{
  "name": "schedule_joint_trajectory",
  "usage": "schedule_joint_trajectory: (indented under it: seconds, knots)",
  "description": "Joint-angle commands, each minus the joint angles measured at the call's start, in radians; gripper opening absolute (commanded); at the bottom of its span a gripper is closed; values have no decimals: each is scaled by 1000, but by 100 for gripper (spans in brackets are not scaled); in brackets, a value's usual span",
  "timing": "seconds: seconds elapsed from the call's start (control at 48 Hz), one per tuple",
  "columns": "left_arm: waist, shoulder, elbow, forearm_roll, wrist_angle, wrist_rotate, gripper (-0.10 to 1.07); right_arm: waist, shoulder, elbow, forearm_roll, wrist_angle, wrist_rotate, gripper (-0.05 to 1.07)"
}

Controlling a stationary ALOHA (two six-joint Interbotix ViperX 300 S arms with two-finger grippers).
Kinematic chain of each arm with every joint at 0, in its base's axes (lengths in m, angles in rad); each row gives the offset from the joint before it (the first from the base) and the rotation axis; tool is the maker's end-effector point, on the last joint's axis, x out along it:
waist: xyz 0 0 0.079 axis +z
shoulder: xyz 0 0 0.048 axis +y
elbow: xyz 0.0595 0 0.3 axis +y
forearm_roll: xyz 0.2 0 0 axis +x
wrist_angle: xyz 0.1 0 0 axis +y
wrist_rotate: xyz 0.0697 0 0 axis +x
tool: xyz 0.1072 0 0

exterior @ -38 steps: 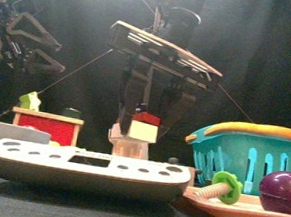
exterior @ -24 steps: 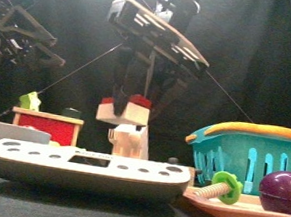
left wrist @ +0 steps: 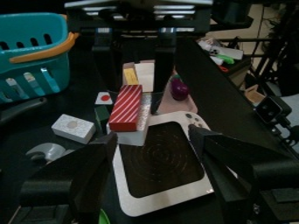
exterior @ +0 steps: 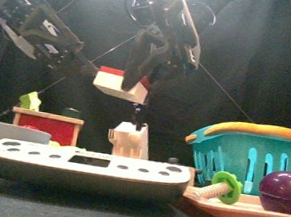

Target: Hand over salmon sushi

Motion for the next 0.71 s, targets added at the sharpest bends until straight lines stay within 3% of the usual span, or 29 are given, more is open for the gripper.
schedule_joint_trajectory:
  seconds: [0.0, 0.438, 0.521, 0.688]
  knots:
    - [2, 23, -38, -5, -9, 15, 99, 2, -49, -9, -8, -9, -2, 60]
    - [5, 110, -92, -12, -9, 29, 95, 2, -54, 15, -23, -40, -2, 60]
    - [5, 110, -92, -2, -9, 37, 89, 2, -54, 26, -21, -49, -2, 60]
    - [-2, 115, -92, -3, -9, 64, 66, -6, -55, 35, -23, -81, -2, 61]
